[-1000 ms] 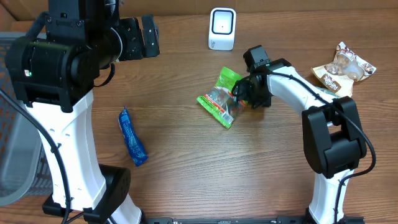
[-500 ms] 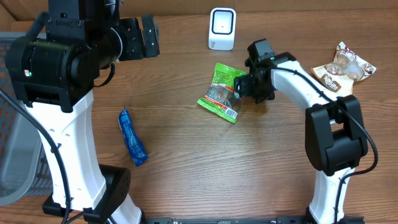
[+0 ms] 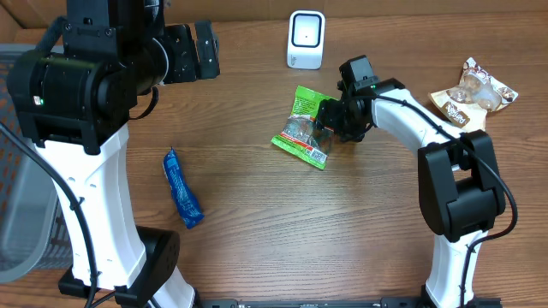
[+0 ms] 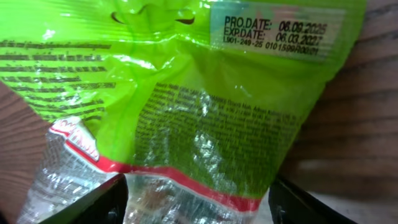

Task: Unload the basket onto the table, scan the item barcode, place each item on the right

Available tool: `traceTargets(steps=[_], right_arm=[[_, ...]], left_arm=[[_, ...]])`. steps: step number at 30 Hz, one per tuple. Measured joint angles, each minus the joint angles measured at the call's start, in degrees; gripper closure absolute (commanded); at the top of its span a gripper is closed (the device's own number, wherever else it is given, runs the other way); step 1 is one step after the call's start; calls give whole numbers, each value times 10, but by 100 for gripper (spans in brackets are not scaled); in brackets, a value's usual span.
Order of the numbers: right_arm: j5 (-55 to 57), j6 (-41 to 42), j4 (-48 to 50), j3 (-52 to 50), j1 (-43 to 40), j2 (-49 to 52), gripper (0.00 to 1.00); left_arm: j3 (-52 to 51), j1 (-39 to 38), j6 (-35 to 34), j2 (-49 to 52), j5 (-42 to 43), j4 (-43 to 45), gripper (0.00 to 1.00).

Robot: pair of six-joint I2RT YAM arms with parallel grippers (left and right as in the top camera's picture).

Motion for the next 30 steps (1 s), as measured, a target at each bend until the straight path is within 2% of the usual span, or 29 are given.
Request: traceTargets(steps=[2, 5, 9, 13, 22, 30], right_arm=[[-2, 1, 23, -12, 0, -1, 31], [-6, -10, 69, -29, -1, -2, 44], [-9, -28, 131, -61, -1, -5, 70], [-12, -51, 149, -73, -2, -5, 96], [-66, -118, 127, -74, -4, -7, 96], [-65, -140, 89, -75, -4, -50, 96]], left_arm=[[0, 0, 0, 0, 0, 0, 1], [0, 0, 0, 0, 0, 0, 0], [0, 0, 0, 0, 0, 0, 0], [0, 0, 0, 0, 0, 0, 0], [0, 0, 0, 0, 0, 0, 0], [0, 0, 0, 0, 0, 0, 0]])
